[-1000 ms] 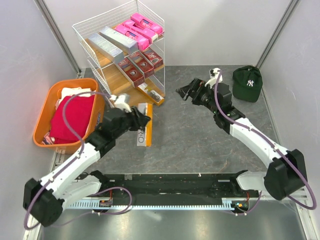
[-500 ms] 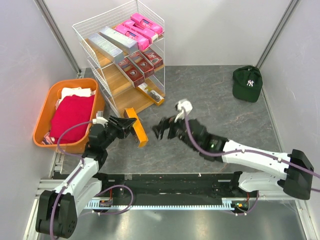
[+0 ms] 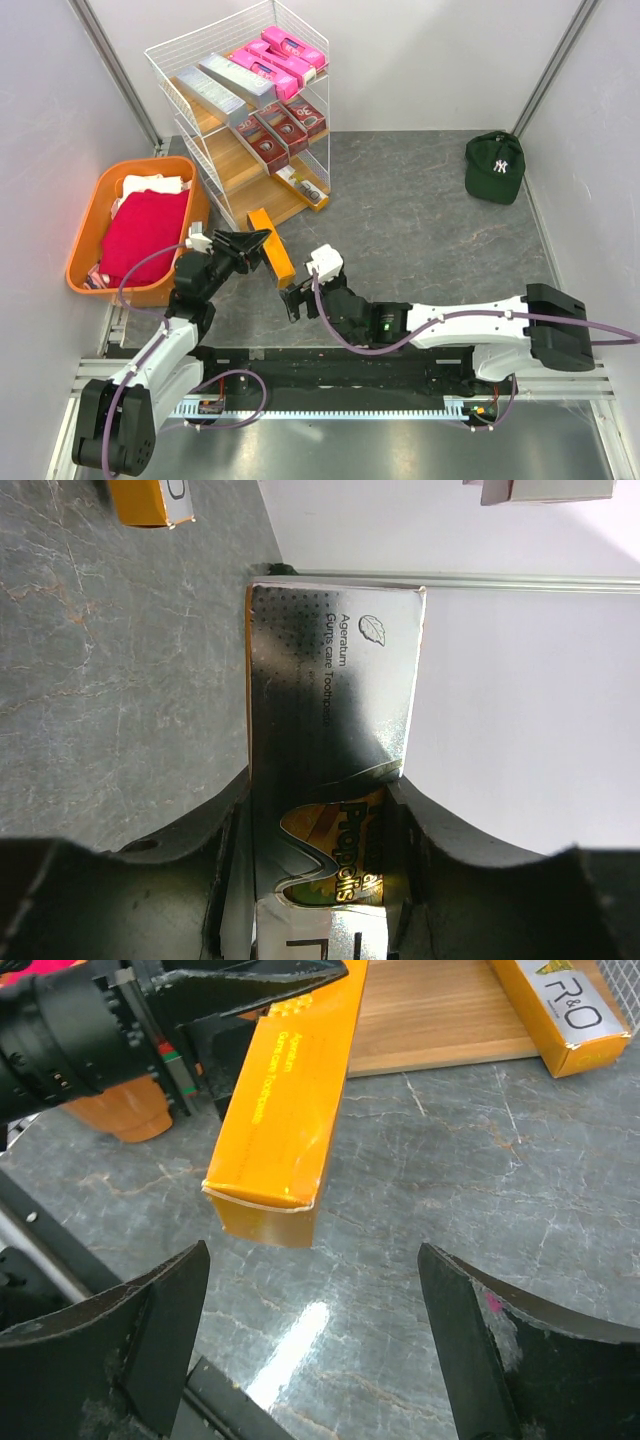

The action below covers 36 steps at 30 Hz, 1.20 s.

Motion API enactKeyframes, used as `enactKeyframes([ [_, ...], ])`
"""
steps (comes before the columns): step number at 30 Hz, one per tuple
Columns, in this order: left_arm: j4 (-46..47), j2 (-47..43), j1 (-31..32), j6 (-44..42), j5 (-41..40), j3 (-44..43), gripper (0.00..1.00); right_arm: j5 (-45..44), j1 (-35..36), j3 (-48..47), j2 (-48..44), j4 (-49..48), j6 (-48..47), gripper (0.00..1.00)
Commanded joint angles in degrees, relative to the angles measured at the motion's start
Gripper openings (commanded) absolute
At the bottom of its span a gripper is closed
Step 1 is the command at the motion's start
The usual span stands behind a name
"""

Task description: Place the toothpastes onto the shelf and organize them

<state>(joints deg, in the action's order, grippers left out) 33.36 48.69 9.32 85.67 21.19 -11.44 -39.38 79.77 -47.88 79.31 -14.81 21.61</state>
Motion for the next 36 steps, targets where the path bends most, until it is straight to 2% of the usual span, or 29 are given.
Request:
enactKeyframes([
  [1,4.25,-1.22,-0.53,2.93,1.13,0.45,0.17,-3.43,0.39,-4.06,2.60,-4.88,-1.21,0.92],
  [5,4.34,-1.14,-0.62,2.75,1.40,0.63,0.17,-1.85,0.30,-6.00,4.10,-5.49,-2.44,0.90],
  [11,5.13,-0.61,-0.71,3.01,1.75,0.63,0.17,0.96,0.30,-7.58,6.38,-6.02,-1.57,0.80],
  [17,5.66,-1.31,-0.97,3.36,2.19,0.72,0.16,1.14,0.04,-10.57,9.90,-4.44,-1.39,0.61],
  [20,5.40,-2.10,-1.15,3.54,2.45,0.72,0.17,2.54,-1.01,-11.18,10.52,-3.92,-1.04,0.48],
  [21,5.40,-2.19,-1.15,3.63,2.45,0.63,0.17,3.25,-1.28,-11.27,10.69,-3.83,-0.87,0.40],
  [25,4.87,-2.89,-1.41,3.28,2.89,0.28,0.19,6.68,-3.56,-10.57,10.08,-3.82,0.45,0.25],
  [28,4.69,-3.16,-1.50,2.75,3.33,0.19,0.31,9.05,-5.49,-9.61,9.03,-4.09,1.77,0.21],
  [29,4.52,-3.42,-1.59,2.49,3.51,0.02,0.44,10.10,-6.20,-9.34,8.76,-4.09,2.12,0.20],
  [31,4.34,-3.51,-1.67,1.96,4.38,-0.16,0.58,13.61,-8.65,-8.29,7.89,-4.35,4.40,0.19],
  [32,3.64,-3.77,-1.68,1.35,4.65,-0.42,0.76,14.93,-9.71,-7.85,7.62,-4.70,5.19,0.19],
  [35,-2.94,-4.39,-1.85,-2.34,6.05,-3.14,0.95,23.36,-15.15,-5.13,6.21,-7.67,10.02,0.18],
  [36,-4.87,-4.65,-1.85,-4.61,6.58,-4.63,0.97,28.25,-16.56,-3.82,5.86,-8.39,12.30,0.17],
])
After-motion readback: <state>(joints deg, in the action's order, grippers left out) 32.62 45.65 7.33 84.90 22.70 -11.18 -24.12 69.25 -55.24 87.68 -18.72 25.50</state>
